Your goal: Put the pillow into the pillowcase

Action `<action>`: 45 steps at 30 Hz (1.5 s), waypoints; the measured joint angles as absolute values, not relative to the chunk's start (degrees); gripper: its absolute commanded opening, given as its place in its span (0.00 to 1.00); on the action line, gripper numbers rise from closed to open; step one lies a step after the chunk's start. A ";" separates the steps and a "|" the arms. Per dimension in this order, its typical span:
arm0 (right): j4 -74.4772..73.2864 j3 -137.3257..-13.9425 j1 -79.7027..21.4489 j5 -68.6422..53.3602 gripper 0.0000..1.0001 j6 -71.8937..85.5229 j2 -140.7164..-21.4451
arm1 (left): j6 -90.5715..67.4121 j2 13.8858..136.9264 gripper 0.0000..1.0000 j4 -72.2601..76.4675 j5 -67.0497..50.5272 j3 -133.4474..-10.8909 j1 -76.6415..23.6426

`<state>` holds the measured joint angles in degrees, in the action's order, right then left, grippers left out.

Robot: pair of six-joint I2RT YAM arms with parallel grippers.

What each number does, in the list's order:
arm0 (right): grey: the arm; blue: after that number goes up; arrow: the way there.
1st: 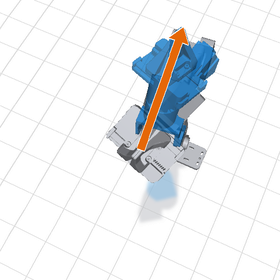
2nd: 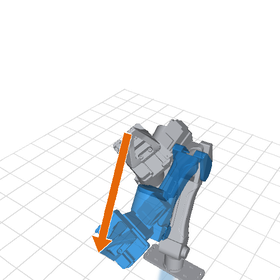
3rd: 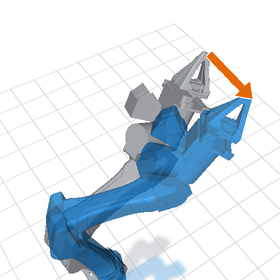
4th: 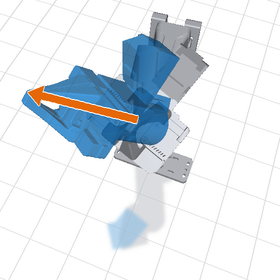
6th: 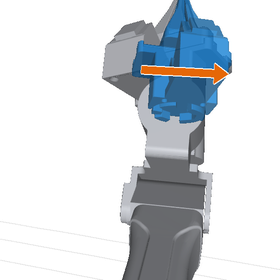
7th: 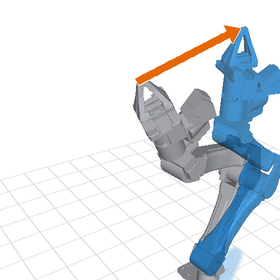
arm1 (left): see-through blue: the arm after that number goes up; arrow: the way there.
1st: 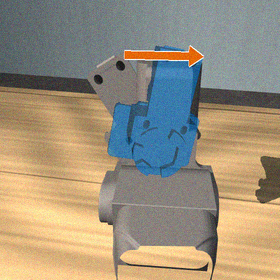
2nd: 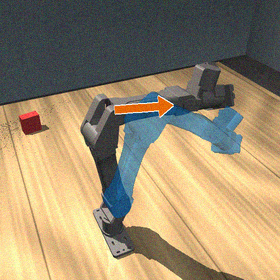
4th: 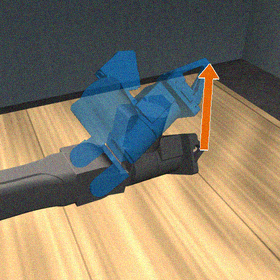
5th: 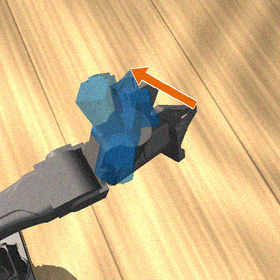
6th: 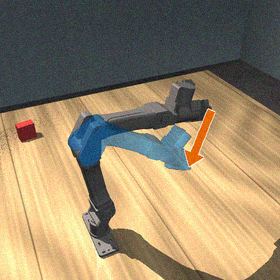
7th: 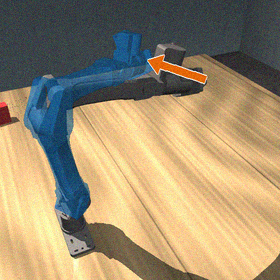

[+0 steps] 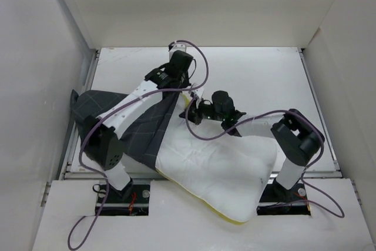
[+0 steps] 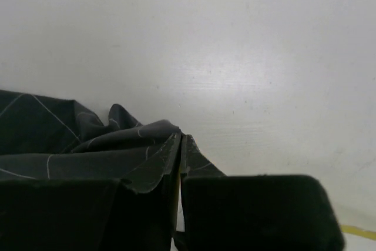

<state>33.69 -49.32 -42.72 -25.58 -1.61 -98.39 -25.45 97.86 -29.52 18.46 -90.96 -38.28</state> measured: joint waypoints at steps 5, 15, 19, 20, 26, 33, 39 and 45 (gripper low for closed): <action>42.87 -52.42 -33.15 -30.35 0.00 14.50 -104.51 | -25.96 85.17 0.00 -28.69 13.47 -82.96 -40.47; 48.21 -58.35 -22.96 -28.42 0.00 30.81 -107.68 | -25.93 75.22 0.00 -25.06 5.98 -72.88 -44.64; 51.03 -58.35 -20.88 -29.78 0.00 35.66 -108.53 | -26.17 77.87 0.00 -24.97 6.96 -71.53 -44.60; 51.11 -58.39 -20.18 -30.13 0.16 36.40 -108.88 | -26.26 79.05 0.14 -24.86 7.38 -71.53 -44.62; 45.30 -63.81 -14.83 -26.68 0.64 35.20 -111.04 | -27.53 84.42 1.00 -29.98 9.08 -71.72 -44.97; 25.52 -62.37 -14.83 -19.07 0.81 23.64 -100.29 | -31.81 79.75 1.00 -33.47 16.58 -70.43 -44.99; 10.26 -58.37 -28.38 -7.81 0.83 11.29 -84.49 | -35.66 72.51 0.98 -32.03 19.84 -59.68 -43.53; 1.98 -49.15 -40.56 -4.01 0.84 11.22 -76.97 | -34.26 73.60 0.94 -24.73 20.99 -53.95 -42.65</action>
<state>1.98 -49.15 -40.56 -4.01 11.22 -76.97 -34.26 73.60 -24.73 20.99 -53.95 -42.65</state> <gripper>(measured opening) 0.840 0.963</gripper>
